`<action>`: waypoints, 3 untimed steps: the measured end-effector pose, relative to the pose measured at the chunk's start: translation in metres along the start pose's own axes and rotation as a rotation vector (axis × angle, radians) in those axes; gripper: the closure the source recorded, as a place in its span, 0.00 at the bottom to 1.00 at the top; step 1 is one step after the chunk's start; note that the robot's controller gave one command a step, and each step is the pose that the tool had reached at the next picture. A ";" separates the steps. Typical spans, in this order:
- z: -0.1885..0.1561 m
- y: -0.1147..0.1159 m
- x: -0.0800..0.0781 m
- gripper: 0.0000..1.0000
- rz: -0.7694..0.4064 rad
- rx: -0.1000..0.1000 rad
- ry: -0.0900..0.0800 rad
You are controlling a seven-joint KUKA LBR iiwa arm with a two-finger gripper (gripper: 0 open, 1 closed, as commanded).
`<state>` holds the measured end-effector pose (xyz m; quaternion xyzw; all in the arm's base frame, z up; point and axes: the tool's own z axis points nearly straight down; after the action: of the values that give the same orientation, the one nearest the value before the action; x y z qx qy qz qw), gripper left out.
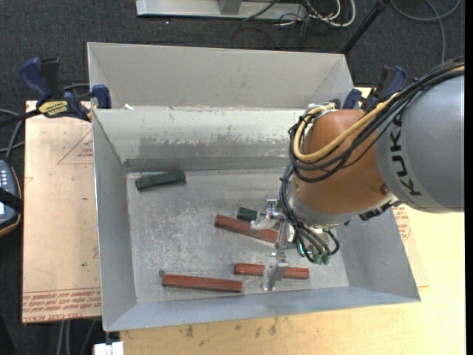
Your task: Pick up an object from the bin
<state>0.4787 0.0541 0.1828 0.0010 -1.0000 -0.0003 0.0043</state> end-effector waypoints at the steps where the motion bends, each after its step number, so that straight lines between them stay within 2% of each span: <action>1: -0.004 0.000 -0.002 0.00 0.002 0.000 -0.008; 2: 0.080 -0.024 -0.085 0.00 0.107 -0.002 -0.017; 3: 0.105 -0.011 -0.081 0.00 0.032 0.001 -0.039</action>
Offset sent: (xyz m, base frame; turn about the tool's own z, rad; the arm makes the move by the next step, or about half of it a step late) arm 0.1078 -0.0324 -0.1128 0.1438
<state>0.5593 0.0431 0.0770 -0.0148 -0.9998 0.0002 -0.0155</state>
